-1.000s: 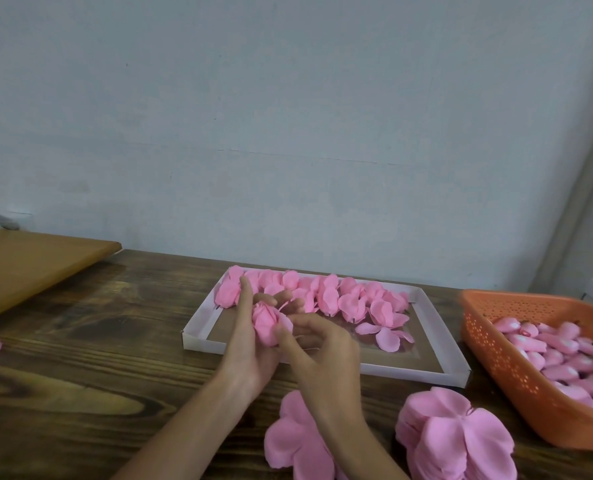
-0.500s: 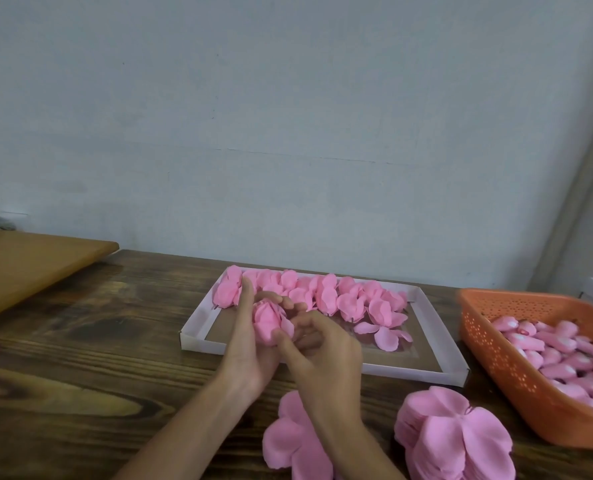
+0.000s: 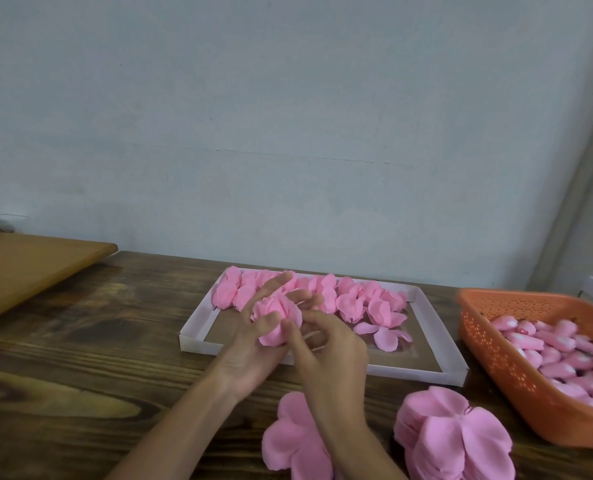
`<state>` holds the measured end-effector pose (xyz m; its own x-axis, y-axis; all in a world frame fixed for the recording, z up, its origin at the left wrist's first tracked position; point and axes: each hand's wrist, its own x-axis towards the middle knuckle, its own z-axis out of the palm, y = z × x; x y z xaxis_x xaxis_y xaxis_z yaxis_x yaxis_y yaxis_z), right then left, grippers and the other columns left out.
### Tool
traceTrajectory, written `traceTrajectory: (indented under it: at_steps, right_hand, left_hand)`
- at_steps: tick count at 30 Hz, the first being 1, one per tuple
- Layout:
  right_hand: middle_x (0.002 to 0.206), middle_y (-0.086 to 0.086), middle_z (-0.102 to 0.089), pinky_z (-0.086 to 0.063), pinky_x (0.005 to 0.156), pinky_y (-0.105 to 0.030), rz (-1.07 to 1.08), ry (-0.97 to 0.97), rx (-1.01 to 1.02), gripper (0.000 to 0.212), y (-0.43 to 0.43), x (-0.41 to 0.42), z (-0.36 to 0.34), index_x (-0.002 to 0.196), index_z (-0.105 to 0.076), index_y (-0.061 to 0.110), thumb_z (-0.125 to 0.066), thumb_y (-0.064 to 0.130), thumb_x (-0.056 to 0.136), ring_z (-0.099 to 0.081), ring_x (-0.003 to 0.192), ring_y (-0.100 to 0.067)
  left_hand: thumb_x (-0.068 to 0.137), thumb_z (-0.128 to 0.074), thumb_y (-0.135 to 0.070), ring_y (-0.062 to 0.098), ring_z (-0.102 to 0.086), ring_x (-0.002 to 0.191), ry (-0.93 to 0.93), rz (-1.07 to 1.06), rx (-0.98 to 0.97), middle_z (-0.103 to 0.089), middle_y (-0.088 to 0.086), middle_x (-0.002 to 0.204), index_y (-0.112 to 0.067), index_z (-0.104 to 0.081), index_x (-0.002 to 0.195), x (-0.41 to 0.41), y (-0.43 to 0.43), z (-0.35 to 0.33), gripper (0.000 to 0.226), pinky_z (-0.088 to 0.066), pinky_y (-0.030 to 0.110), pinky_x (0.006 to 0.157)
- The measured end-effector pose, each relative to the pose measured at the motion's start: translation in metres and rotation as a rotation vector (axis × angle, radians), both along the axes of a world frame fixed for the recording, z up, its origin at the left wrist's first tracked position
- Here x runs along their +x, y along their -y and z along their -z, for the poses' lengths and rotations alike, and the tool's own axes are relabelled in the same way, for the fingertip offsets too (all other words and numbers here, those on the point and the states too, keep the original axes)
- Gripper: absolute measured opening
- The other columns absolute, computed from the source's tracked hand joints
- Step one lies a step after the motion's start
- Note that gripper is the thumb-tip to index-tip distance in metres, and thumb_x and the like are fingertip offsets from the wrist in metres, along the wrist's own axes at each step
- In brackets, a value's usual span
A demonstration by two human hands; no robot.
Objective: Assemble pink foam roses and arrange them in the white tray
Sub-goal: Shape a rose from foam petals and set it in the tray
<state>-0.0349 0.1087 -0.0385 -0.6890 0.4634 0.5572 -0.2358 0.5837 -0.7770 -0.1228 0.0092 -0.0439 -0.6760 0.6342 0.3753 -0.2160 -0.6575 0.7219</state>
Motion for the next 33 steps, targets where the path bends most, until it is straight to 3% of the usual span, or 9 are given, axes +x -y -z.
traceTrajectory:
  at_steps: [3, 6, 11, 14, 17, 21, 24, 28, 33]
  right_hand:
    - [0.072, 0.018, -0.072, -0.057, 0.066, -0.037, 0.009, 0.001, -0.029, 0.008, -0.003, 0.0, -0.002, 0.086, -0.076, 0.031, -0.076, 0.038, 0.088, -0.069, 0.068, -0.003]
    - [0.074, 0.02, -0.073, -0.06, 0.065, -0.039, -0.047, 0.01, -0.074, 0.006, -0.006, 0.0, -0.005, 0.09, -0.077, 0.032, -0.078, 0.038, 0.088, -0.071, 0.068, -0.004]
    - [0.075, 0.01, -0.075, -0.061, 0.066, -0.049, -0.224, 0.004, -0.103, 0.032, -0.013, 0.0, -0.013, 0.097, -0.077, 0.036, -0.054, 0.058, 0.099, -0.072, 0.07, -0.013]
    - [0.08, 0.008, -0.076, -0.062, 0.07, -0.048, -0.286, 0.047, -0.137, 0.044, -0.016, -0.001, -0.015, 0.109, -0.075, 0.05, -0.034, 0.064, 0.101, -0.072, 0.075, -0.013]
    - [0.083, 0.008, -0.078, -0.062, 0.073, -0.047, -0.309, 0.079, -0.155, 0.047, -0.017, -0.001, -0.016, 0.111, -0.074, 0.053, -0.028, 0.063, 0.101, -0.074, 0.079, -0.014]
    - [0.08, 0.01, -0.078, -0.062, 0.072, -0.049, -0.297, 0.071, -0.141, 0.051, -0.018, 0.001, -0.017, 0.099, -0.078, 0.04, -0.031, 0.06, 0.099, -0.075, 0.077, -0.012]
    - [0.083, 0.009, -0.078, -0.064, 0.069, -0.044, -0.345, 0.065, -0.141, 0.04, -0.019, 0.003, -0.02, 0.094, -0.079, 0.031, -0.046, 0.052, 0.102, -0.075, 0.082, -0.012]
    - [0.088, 0.008, -0.079, -0.065, 0.066, -0.046, -0.357, 0.089, -0.176, 0.014, -0.024, 0.001, -0.02, 0.102, -0.079, 0.021, -0.07, 0.03, 0.097, -0.076, 0.084, -0.014]
    - [0.083, -0.001, -0.078, -0.065, 0.066, -0.047, -0.369, 0.097, -0.253, 0.005, -0.026, -0.001, -0.017, 0.092, -0.078, 0.017, -0.073, 0.019, 0.094, -0.076, 0.079, -0.02]
  left_hand:
    - [0.07, -0.091, -0.004, 0.043, -0.053, 0.139, -0.088, 0.054, -0.016, -0.063, 0.022, 0.134, -0.018, -0.057, 0.144, -0.003, 0.005, 0.002, 0.082, -0.048, 0.059, 0.106]
    - [0.075, -0.072, 0.015, 0.039, -0.06, 0.133, -0.129, 0.042, -0.033, -0.068, 0.02, 0.128, -0.016, -0.059, 0.142, -0.005, 0.005, 0.005, 0.075, -0.053, 0.053, 0.105]
    - [0.068, -0.087, 0.007, 0.039, -0.066, 0.121, -0.05, -0.084, -0.057, -0.069, 0.024, 0.121, -0.017, -0.067, 0.131, -0.009, 0.004, 0.004, 0.07, -0.058, 0.043, 0.096]
    - [0.068, -0.089, 0.002, 0.032, -0.069, 0.097, -0.037, -0.194, -0.117, -0.071, 0.019, 0.113, -0.022, -0.071, 0.121, -0.009, 0.001, 0.002, 0.06, -0.059, 0.038, 0.079]
    - [0.07, -0.088, 0.002, 0.029, -0.065, 0.082, -0.068, -0.252, -0.138, -0.067, 0.016, 0.105, -0.017, -0.066, 0.12, -0.006, -0.002, 0.001, 0.058, -0.054, 0.036, 0.066]
    - [0.067, -0.091, -0.001, 0.03, -0.063, 0.081, -0.082, -0.307, -0.176, -0.062, 0.014, 0.097, -0.017, -0.064, 0.115, -0.003, -0.002, 0.0, 0.057, -0.054, 0.037, 0.067]
    - [0.07, -0.095, -0.016, 0.029, -0.067, 0.089, -0.001, -0.294, -0.155, -0.065, 0.014, 0.098, -0.016, -0.065, 0.114, -0.001, -0.002, -0.003, 0.054, -0.059, 0.04, 0.072]
    - [0.08, -0.083, -0.031, 0.017, -0.073, 0.085, 0.067, -0.275, -0.146, -0.071, 0.006, 0.093, -0.014, -0.066, 0.115, 0.001, 0.0, -0.008, 0.042, -0.061, 0.031, 0.07]
    - [0.096, -0.069, -0.024, 0.021, -0.073, 0.09, 0.08, -0.268, -0.149, -0.071, 0.012, 0.098, -0.014, -0.066, 0.113, 0.001, 0.001, -0.005, 0.021, -0.061, 0.033, 0.072]
